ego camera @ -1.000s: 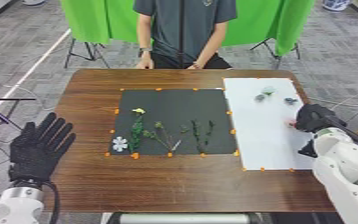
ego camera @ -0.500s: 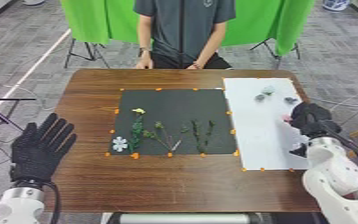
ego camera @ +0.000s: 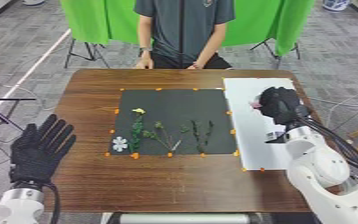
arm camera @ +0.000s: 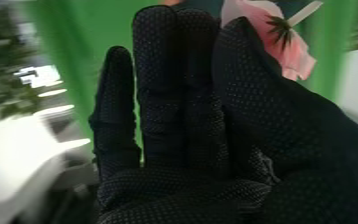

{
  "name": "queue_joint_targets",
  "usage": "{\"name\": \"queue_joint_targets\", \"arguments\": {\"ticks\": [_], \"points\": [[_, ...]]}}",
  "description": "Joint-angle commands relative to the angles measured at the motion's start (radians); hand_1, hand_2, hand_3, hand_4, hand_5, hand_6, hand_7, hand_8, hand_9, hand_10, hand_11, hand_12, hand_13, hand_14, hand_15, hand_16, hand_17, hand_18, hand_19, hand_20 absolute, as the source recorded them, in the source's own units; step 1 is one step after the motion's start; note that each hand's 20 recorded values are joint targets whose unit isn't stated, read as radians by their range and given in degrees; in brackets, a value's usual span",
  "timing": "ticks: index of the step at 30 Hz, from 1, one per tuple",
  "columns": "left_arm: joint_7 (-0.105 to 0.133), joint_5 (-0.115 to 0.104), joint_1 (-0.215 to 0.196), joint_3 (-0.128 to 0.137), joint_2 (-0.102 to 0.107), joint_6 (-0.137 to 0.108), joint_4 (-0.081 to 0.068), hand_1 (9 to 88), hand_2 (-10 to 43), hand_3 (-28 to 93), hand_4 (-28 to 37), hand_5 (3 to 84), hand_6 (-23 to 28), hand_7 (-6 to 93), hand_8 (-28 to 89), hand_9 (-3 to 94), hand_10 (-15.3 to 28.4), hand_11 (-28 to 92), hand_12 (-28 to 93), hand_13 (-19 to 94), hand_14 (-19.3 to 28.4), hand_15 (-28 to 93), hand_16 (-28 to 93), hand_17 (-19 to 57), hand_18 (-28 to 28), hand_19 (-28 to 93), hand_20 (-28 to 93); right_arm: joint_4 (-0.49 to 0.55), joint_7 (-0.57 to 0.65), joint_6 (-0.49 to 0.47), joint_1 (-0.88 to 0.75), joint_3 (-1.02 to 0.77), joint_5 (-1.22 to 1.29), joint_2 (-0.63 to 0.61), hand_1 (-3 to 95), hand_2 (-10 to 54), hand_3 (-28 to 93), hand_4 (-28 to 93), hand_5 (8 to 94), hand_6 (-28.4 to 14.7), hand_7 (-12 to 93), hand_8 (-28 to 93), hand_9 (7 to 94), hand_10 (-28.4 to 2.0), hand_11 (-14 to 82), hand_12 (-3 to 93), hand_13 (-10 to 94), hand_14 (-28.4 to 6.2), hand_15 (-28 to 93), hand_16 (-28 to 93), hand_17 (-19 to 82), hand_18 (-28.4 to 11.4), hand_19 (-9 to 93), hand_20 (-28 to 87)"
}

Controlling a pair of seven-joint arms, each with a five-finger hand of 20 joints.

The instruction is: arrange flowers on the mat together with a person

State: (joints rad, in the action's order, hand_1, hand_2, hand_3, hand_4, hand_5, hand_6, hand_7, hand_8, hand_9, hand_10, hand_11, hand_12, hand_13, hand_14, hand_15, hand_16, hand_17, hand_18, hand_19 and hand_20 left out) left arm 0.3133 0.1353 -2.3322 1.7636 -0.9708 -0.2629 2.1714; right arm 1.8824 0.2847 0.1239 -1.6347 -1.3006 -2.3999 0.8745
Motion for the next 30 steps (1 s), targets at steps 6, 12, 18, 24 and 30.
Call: {"name": "queue_joint_targets", "arguments": {"ticks": [6, 12, 18, 24, 30], "points": [[-0.013, 0.0, 0.004, -0.015, 0.012, -0.001, -0.005, 28.1, 11.4, 72, -28.3, 44.0, 6.5, 10.2, -9, 39.5, 12.7, 13, 9, 31, 13.2, 17, -3, -2.3, 12.9, 25, 12, -0.088, -0.195, -0.052, 0.374, 0.396, -0.144, 0.167, 58.7, -9.5, 72, -28, 72.8, 1.9, 38, -4, 85.1, -7.9, 7.3, 36.3, 70, -3.7, 32, 39, 28, -18.5, 72, 23], [-0.01, 0.0, 0.007, -0.017, 0.016, -0.006, -0.005, 27.9, 11.5, 72, -28.3, 43.8, 6.2, 10.5, -9, 39.5, 12.5, 13, 9, 31, 12.9, 16, -3, -2.1, 12.8, 25, 12, -0.172, -0.24, -0.091, 0.467, 0.528, -0.178, 0.228, 58.6, -9.5, 72, -28, 72.7, 2.0, 38, -4, 85.0, -7.9, 7.3, 36.2, 70, -3.4, 32, 39, 28, -18.5, 72, 23], [-0.008, -0.001, 0.012, -0.026, 0.019, -0.006, -0.004, 27.9, 11.5, 72, -28.3, 44.0, 6.5, 10.5, -9, 39.5, 12.7, 13, 9, 31, 12.9, 16, -2, -2.1, 12.8, 25, 12, -0.158, -0.263, -0.17, 0.502, 0.602, -0.148, 0.261, 58.8, -9.5, 72, -28, 72.9, 1.9, 38, -5, 84.8, -8.0, 7.2, 35.8, 70, -3.2, 32, 39, 28, -18.5, 72, 23], [-0.004, -0.003, 0.035, -0.043, 0.028, -0.006, -0.014, 28.2, 11.4, 73, -28.3, 44.6, 7.2, 10.3, -9, 39.6, 13.2, 14, 9, 31, 13.6, 17, -2, -2.4, 12.9, 25, 12, -0.216, -0.261, -0.161, 0.559, 0.679, -0.183, 0.289, 59.2, -9.5, 71, -28, 72.6, 1.9, 38, -6, 84.6, -8.0, 7.3, 35.4, 70, -2.9, 32, 38, 28, -18.4, 72, 23], [-0.023, 0.001, 0.075, -0.055, 0.03, -0.005, -0.033, 28.4, 11.3, 73, -28.3, 45.2, 7.8, 10.3, -8, 39.7, 13.6, 14, 9, 30, 14.3, 18, -3, -2.8, 13.1, 25, 12, -0.281, -0.254, -0.116, 0.578, 0.696, -0.252, 0.314, 59.3, -9.5, 71, -28, 72.4, 1.9, 39, -7, 84.2, -8.1, 7.5, 35.1, 69, -2.9, 32, 38, 28, -18.4, 73, 23]]}}
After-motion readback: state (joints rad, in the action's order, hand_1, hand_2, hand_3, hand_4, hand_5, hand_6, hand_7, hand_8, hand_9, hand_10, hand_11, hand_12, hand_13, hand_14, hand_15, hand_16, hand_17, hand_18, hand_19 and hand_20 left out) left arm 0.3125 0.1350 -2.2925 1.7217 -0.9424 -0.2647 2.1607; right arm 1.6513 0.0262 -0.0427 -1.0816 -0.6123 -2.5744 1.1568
